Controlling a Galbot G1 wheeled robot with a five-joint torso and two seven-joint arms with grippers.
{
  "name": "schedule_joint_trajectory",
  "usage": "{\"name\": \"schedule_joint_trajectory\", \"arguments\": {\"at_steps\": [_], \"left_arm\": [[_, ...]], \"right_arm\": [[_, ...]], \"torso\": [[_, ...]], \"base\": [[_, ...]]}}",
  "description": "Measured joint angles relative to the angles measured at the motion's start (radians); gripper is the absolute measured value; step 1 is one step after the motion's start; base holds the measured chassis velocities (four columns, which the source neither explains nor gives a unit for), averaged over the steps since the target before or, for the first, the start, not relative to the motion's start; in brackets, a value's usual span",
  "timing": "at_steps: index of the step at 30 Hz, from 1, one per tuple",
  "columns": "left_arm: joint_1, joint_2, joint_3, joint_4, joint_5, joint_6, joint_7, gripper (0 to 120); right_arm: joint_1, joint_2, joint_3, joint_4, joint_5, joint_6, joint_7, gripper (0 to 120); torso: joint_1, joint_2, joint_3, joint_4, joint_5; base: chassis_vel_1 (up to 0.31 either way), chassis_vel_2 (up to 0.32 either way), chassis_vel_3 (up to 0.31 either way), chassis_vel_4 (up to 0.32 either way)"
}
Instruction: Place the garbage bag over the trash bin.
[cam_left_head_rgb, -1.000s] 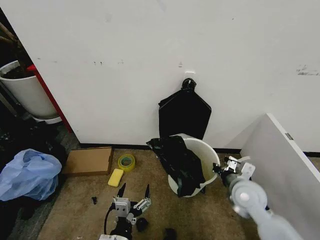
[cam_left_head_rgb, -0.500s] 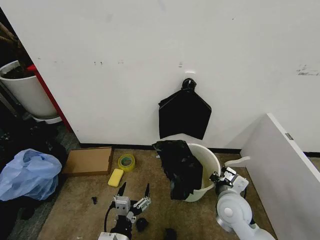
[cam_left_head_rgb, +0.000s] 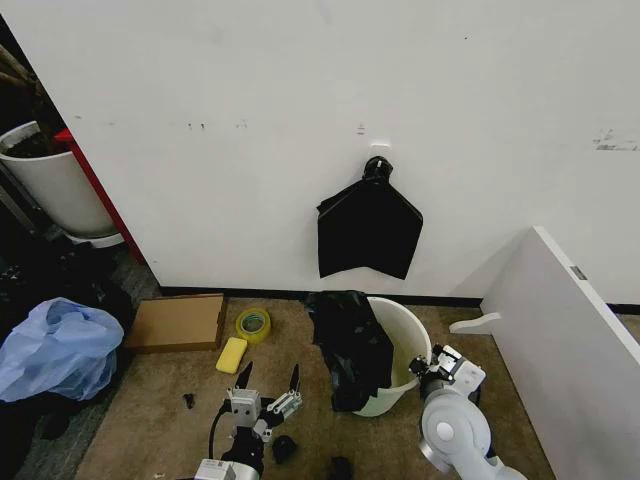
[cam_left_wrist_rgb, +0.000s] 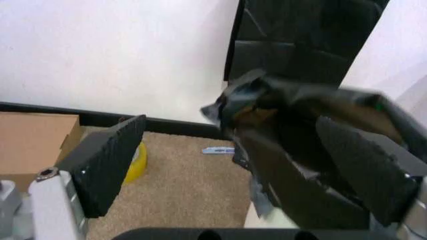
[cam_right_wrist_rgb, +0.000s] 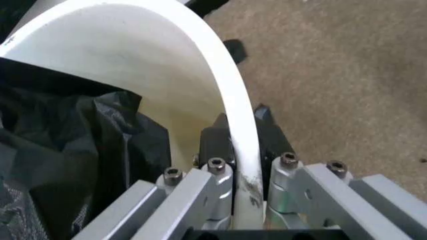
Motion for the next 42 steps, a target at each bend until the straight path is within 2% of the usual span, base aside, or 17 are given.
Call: {"name": "schedule_joint_trajectory", "arguments": {"at_steps": [1, 6, 8, 13, 14, 16, 17, 22, 23, 26, 29, 30, 31, 33, 36, 38, 42], "left_arm": [[0.0, 0.0, 0.0, 0.0, 0.0, 0.0, 0.0, 100], [0.002, -0.005, 0.002, 0.003, 0.003, -0.001, 0.0, 100], [0.004, -0.006, 0.003, 0.003, 0.005, -0.002, 0.0, 100], [0.008, -0.006, 0.0, 0.002, 0.007, -0.006, 0.0, 100], [0.01, -0.006, -0.002, 0.0, 0.007, -0.009, 0.0, 100], [0.011, -0.005, -0.003, 0.0, 0.006, -0.01, 0.0, 100], [0.014, -0.005, -0.004, 0.0, 0.006, -0.014, 0.0, 100], [0.02, -0.004, -0.002, 0.007, 0.008, -0.025, 0.002, 100], [0.02, -0.004, -0.002, 0.007, 0.008, -0.025, 0.002, 100], [0.026, -0.003, -0.005, 0.006, 0.013, -0.027, 0.002, 100], [0.032, 0.002, -0.009, 0.007, 0.017, -0.029, 0.003, 100], [0.032, 0.002, -0.009, 0.007, 0.017, -0.029, 0.003, 100], [0.033, 0.002, -0.009, 0.01, 0.018, -0.029, 0.002, 100], [0.033, 0.002, -0.009, 0.015, 0.025, -0.029, 0.001, 100], [0.037, 0.003, -0.008, 0.013, 0.03, -0.027, 0.0, 100], [0.037, 0.003, -0.008, 0.011, 0.03, -0.026, 0.001, 100], [0.043, 0.003, -0.015, 0.009, 0.031, -0.025, 0.0, 100]], "right_arm": [[0.0, 0.0, 0.0, 0.0, 0.0, 0.0, 0.0, 4], [-0.031, -0.016, 0.001, 0.026, -0.091, 0.015, -0.074, 25], [-0.033, -0.018, 0.001, 0.037, -0.092, 0.013, -0.065, 34], [-0.034, -0.018, 0.001, 0.039, -0.102, 0.008, -0.048, 49], [-0.041, -0.021, 0.004, 0.043, -0.124, 0.008, -0.05, 55], [-0.044, -0.022, 0.006, 0.045, -0.14, 0.009, -0.055, 57], [-0.053, -0.029, 0.011, 0.053, -0.185, 0.015, -0.072, 64], [-0.107, -0.068, 0.035, 0.118, -0.353, 0.058, -0.184, 84], [-0.107, -0.068, 0.035, 0.118, -0.353, 0.058, -0.184, 84], [-0.172, -0.12, 0.049, 0.18, -0.492, 0.11, -0.367, 97], [-0.246, -0.201, 0.056, 0.258, -0.586, 0.103, -0.629, 100], [-0.246, -0.201, 0.056, 0.258, -0.586, 0.103, -0.629, 100], [-0.259, -0.239, 0.054, 0.285, -0.615, 0.076, -0.724, 100], [-0.244, -0.293, 0.036, 0.315, -0.643, 0.005, -0.823, 100], [-0.17, -0.357, 0.004, 0.339, -0.629, -0.114, -0.886, 100], [-0.145, -0.372, -0.01, 0.342, -0.619, -0.143, -0.892, 100], [-0.002, -0.426, -0.132, 0.327, -0.603, -0.227, -0.897, 100]], "torso": [[0.0, 0.0, 0.0, 0.0, 0.0], [0.0, 0.0, 0.0, -0.0001, 0.0001], [0.0, 0.0, 0.0, 0.0, 0.0], [0.0, 0.0, 0.0, 0.0, 0.0001], [0.0, 0.0, 0.0, 0.0, 0.0002], [0.0, 0.0, 0.0, 0.0, 0.0002], [0.0, 0.0, 0.0, 0.0, 0.0002], [0.0, 0.0, 0.0, 0.0, 0.0001], [0.0, 0.0, 0.0, 0.0, 0.0001], [0.0, 0.0, 0.0, 0.0, 0.0003], [0.0, 0.0, 0.0, -0.0002, 0.0], [0.0, 0.0, 0.0, -0.0002, 0.0], [0.0, 0.0, 0.0, -0.0003, 0.0], [0.0, 0.0, 0.0, -0.0002, 0.0001], [0.0, 0.0, 0.0, 0.0002, 0.0001], [0.0, 0.0, 0.0, 0.0002, 0.0001], [0.0, 0.0, 0.0, 0.0004, 0.0001]], "base": [[0.0, 0.0, 0.0, 0.0], [0.0, 0.0, 0.0, 0.0], [0.0, 0.0, 0.0, 0.0], [0.0, 0.0, 0.0, 0.0], [0.0, 0.0, 0.0, 0.0], [0.0, 0.0, 0.0, 0.0], [0.0, 0.0, 0.0, 0.0], [0.0, 0.0, 0.0, 0.0], [0.0, 0.0, 0.0, 0.0], [0.0, 0.0, 0.0, 0.0], [0.0, 0.0, 0.0, 0.0], [0.0, 0.0, 0.0, 0.0], [0.0, 0.0, 0.0, 0.0], [0.0, 0.0, 0.0, 0.0], [0.0, 0.0, 0.0, 0.0], [0.0, 0.0, 0.0, 0.0], [0.0, 0.0, 0.0, 0.0]]}}
